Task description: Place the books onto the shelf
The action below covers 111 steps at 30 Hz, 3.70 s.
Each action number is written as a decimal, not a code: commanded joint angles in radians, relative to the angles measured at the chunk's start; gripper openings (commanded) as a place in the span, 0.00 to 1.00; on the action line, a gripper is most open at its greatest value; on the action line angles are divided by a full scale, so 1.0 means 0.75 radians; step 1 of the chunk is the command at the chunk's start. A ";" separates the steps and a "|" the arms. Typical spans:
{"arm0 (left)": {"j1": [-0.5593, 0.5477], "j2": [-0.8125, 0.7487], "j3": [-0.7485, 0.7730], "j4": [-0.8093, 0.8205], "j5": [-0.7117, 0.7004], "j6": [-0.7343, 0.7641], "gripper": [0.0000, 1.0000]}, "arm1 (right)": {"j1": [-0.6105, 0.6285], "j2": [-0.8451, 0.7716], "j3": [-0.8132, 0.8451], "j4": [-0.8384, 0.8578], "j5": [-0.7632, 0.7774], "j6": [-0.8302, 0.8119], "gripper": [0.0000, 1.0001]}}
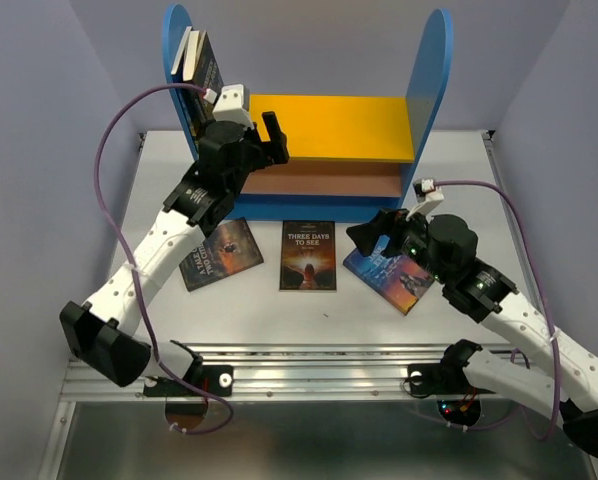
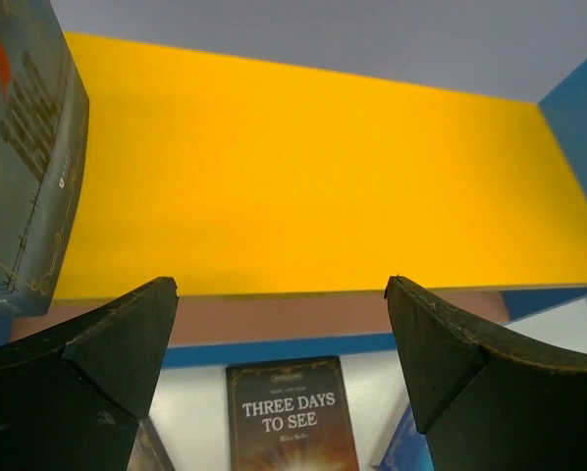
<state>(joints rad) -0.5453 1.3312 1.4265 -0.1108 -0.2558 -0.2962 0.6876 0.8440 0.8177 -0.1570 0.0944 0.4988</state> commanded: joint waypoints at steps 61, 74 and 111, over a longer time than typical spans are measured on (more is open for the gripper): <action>0.306 0.174 0.258 0.197 0.447 0.209 0.99 | -0.005 -0.025 0.051 -0.077 0.095 0.008 1.00; 0.306 0.001 0.133 0.242 0.750 0.154 0.99 | -0.005 -0.015 0.051 -0.110 0.113 0.018 1.00; 0.518 -0.294 -0.356 0.373 1.325 0.505 0.99 | -0.005 0.010 -0.019 -0.294 0.222 0.116 1.00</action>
<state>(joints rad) -0.1822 1.1278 1.1210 0.0818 0.5064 -0.0792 0.6876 0.8532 0.8108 -0.3893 0.2367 0.5804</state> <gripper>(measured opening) 0.989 0.998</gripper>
